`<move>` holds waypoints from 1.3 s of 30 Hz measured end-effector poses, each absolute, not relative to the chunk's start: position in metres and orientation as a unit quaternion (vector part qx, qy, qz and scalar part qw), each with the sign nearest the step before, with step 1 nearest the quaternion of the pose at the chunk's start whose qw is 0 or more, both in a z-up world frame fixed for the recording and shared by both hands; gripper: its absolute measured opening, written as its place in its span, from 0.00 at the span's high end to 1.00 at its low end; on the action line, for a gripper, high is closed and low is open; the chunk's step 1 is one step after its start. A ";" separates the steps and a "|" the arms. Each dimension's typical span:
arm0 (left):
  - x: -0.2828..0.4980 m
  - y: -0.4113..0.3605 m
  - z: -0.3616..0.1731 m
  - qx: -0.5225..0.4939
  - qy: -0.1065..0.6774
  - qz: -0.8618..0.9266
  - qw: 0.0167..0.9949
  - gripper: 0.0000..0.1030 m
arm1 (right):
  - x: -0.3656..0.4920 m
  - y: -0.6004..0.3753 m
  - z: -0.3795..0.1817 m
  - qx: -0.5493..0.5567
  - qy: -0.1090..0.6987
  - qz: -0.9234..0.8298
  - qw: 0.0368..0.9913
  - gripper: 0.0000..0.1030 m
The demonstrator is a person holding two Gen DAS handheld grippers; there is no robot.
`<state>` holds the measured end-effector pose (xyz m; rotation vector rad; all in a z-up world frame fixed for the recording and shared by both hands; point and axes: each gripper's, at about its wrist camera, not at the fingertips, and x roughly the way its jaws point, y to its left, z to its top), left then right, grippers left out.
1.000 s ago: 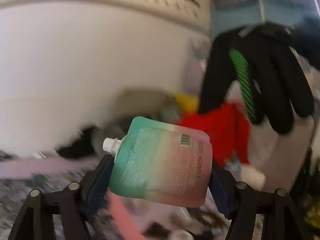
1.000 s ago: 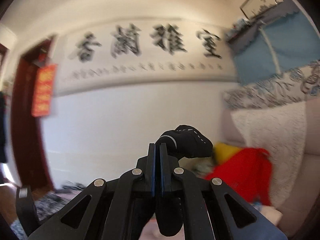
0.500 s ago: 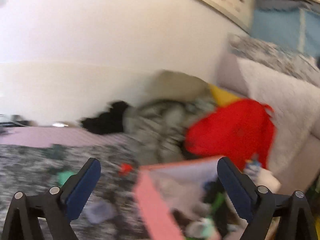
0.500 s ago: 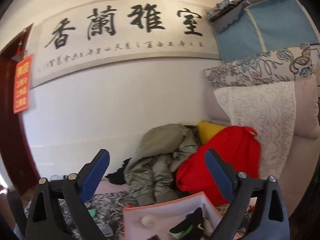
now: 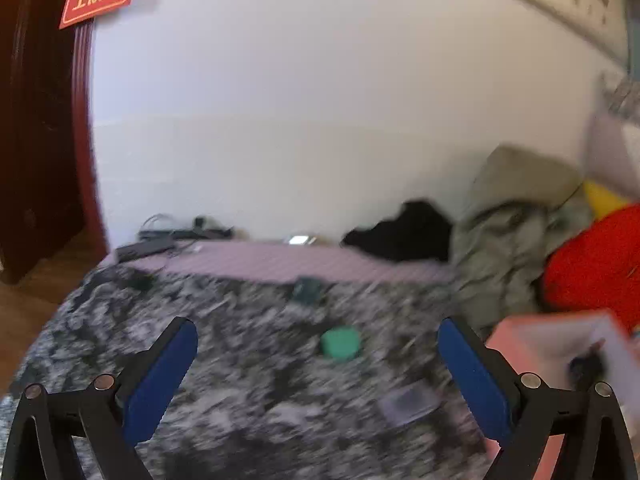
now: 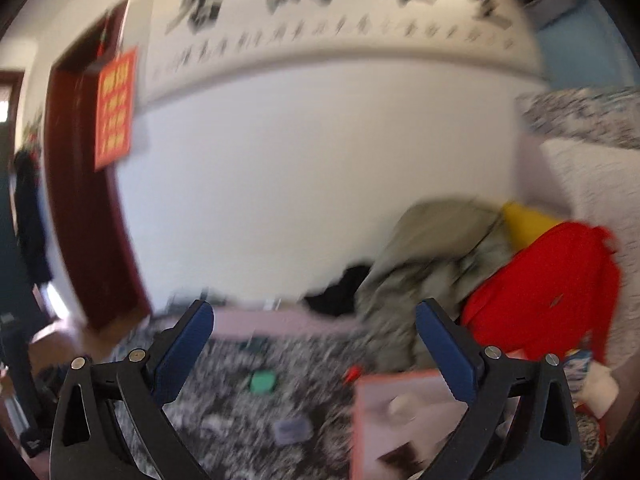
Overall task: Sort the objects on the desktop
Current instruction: 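Grasp the teal tape measure with the left tool while the right tool grasps the clear box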
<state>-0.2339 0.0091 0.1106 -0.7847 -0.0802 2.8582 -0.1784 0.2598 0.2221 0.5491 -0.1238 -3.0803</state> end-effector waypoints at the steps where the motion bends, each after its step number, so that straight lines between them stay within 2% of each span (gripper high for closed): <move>1: -0.239 0.007 0.101 -0.274 -0.019 0.958 0.081 0.03 | -0.195 0.251 0.207 0.202 -0.035 -0.979 0.013 0.00; 4: -0.253 0.001 0.072 -0.304 0.005 0.951 0.060 0.03 | -0.249 0.226 0.150 0.296 -0.033 -0.954 0.041 0.01; 8: -0.272 -0.006 0.033 -0.343 0.033 0.938 0.037 0.03 | -0.312 0.208 0.046 0.435 -0.057 -0.897 0.055 0.01; 13: -0.308 0.000 -0.009 -0.395 0.013 0.917 0.051 0.03 | -0.345 0.202 -0.044 0.530 -0.036 -0.846 0.032 0.01; 19: -0.350 0.007 -0.055 -0.451 -0.014 0.889 0.070 0.03 | -0.364 0.202 -0.077 0.541 0.018 -0.841 0.018 0.01; 25: -0.413 0.031 -0.061 -0.462 -0.088 0.875 0.111 0.03 | -0.380 0.202 -0.098 0.539 0.015 -0.842 0.026 0.01; 28: -0.450 0.062 -0.075 -0.479 -0.075 0.867 0.117 0.03 | -0.387 0.200 -0.107 0.540 0.018 -0.841 0.033 0.03; 36: -0.486 0.107 -0.101 -0.476 -0.012 0.873 0.107 0.01 | -0.404 0.203 -0.130 0.548 0.011 -0.836 0.040 0.03; 37: -0.490 0.113 -0.104 -0.475 -0.004 0.874 0.106 0.02 | -0.404 0.203 -0.130 0.544 0.012 -0.838 0.041 0.04; 38: -0.494 0.118 -0.107 -0.474 0.004 0.874 0.104 0.17 | -0.405 0.204 -0.129 0.540 0.014 -0.840 0.042 0.13; 39: -0.498 0.124 -0.110 -0.473 0.012 0.875 0.103 0.38 | -0.406 0.205 -0.125 0.535 0.015 -0.844 0.041 0.27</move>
